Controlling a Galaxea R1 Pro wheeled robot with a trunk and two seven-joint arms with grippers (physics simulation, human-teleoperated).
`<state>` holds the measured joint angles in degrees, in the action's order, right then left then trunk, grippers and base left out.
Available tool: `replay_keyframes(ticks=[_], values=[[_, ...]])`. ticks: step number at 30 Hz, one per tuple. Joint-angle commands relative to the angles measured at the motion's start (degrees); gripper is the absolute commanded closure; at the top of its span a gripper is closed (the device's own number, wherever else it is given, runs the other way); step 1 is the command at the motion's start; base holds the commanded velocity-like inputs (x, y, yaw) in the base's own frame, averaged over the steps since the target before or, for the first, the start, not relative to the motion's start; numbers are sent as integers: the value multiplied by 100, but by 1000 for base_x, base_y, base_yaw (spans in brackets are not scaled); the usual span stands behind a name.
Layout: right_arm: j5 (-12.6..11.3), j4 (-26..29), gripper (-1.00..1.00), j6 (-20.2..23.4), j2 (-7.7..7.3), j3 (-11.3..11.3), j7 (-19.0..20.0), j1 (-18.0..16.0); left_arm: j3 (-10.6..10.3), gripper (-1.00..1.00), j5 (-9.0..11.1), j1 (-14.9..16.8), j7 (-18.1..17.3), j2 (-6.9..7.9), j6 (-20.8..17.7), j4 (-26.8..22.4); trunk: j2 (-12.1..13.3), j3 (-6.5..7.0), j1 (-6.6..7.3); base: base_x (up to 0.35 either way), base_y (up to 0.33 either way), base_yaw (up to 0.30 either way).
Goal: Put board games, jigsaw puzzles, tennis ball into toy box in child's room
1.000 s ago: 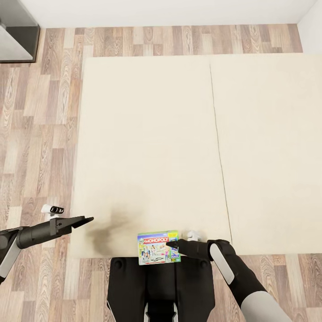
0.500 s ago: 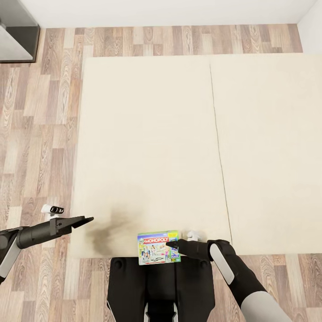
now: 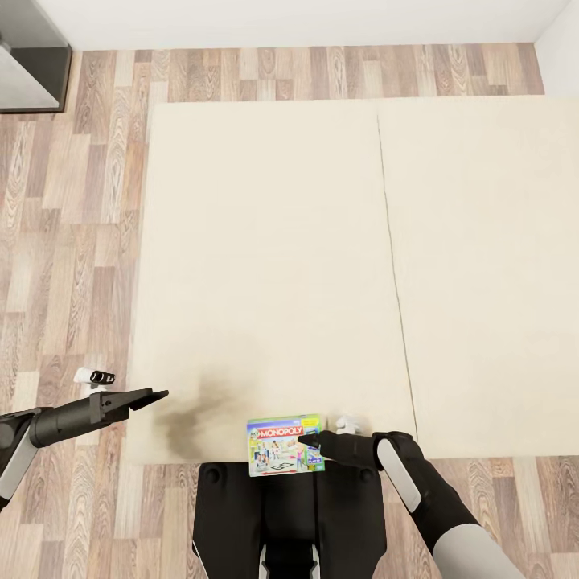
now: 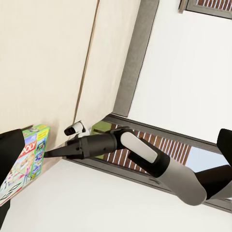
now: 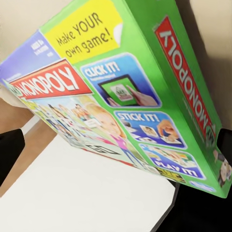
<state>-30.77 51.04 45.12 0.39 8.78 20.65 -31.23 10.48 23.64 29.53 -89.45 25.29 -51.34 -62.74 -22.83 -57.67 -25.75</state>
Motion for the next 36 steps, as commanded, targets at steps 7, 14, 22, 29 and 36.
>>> replay_keyframes(ticks=[7, 14, 22, 29, 36], values=[[-10, 2, -100, 15, 6, 1, 22, -1, -2, -100, 0, 1, -23, -10, -61, -1, -9, -5, -3, 0, 0, 0], [-21, 1, -100, -110, 13, 13, 36, 2, -2, -100, 0, 1, -28, -14, -61, -1, -9, -5, -3, 0, 0, 0], [7, 2, -100, -192, 10, 35, 310, 3, -2, -100, 0, 1, -29, -12, -61, -1, -9, -5, -3, 0, 0, 0], [18, 2, -100, -196, 13, 36, 363, 3, -2, -100, 0, 1, -28, -15, -61, -1, -9, -5, -3, 0, 0, 0], [28, 1, -100, -197, 14, 36, 369, 2, -2, -100, 0, 1, -29, -15, -61, -1, -9, -5, -3, 0, 0, 0]])
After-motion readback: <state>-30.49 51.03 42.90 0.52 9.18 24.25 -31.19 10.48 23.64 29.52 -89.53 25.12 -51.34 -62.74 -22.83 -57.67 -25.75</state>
